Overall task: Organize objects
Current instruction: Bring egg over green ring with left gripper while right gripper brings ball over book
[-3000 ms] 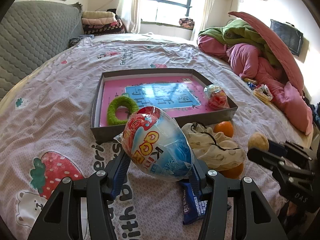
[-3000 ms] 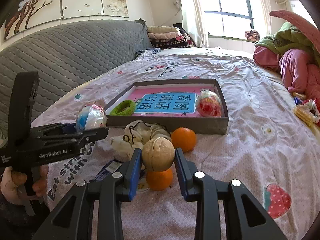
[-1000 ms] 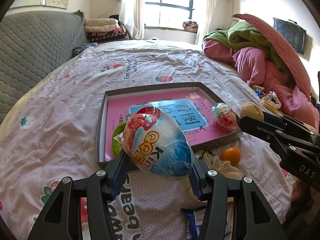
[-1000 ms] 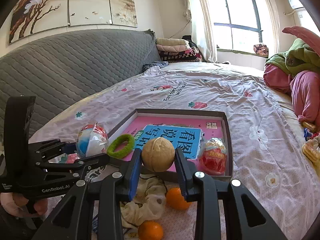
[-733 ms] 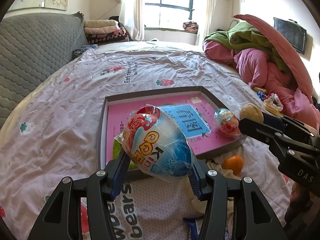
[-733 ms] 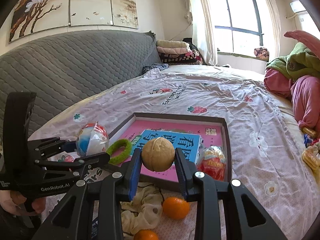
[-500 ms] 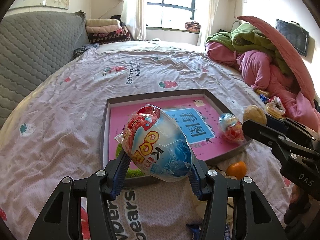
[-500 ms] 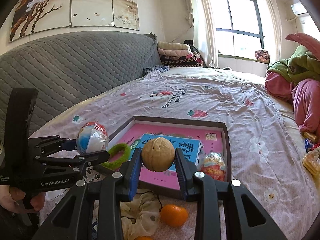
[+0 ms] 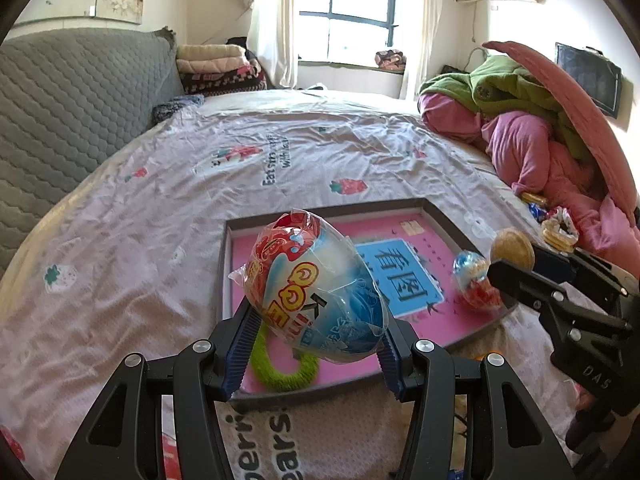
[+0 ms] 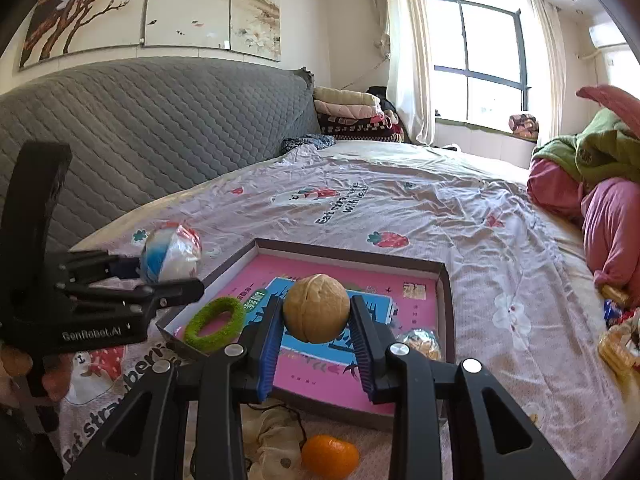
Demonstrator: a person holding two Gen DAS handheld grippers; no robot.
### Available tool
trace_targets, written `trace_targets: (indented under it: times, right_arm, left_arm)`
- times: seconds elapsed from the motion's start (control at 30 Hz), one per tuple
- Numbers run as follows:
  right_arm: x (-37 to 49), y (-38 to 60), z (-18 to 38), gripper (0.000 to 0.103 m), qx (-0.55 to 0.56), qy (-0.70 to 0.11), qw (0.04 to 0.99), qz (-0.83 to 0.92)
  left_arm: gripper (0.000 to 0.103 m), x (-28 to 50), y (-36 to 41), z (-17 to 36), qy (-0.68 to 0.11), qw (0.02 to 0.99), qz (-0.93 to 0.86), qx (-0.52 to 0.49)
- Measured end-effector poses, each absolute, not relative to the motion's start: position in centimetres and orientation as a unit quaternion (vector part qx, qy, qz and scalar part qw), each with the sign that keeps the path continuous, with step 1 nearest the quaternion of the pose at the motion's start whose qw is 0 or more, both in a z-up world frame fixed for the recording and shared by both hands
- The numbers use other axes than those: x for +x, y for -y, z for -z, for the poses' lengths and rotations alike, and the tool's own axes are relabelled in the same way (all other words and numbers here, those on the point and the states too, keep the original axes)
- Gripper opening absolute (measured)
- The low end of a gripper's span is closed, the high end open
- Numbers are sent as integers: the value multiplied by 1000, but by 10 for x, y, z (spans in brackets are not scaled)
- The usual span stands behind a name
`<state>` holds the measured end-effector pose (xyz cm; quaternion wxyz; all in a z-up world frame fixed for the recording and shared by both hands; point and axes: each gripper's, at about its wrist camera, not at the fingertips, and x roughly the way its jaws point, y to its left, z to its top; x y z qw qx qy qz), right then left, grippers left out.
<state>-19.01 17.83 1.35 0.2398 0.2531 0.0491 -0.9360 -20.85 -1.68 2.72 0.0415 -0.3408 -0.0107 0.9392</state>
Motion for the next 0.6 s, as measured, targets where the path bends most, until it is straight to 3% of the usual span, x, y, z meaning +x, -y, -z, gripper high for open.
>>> trace_targets:
  times: [0.6]
  right_arm:
    - [-215, -181, -18, 34, 246, -48, 231, 940]
  left_arm:
    - [56, -231, 40, -37, 22, 20, -944, -328]
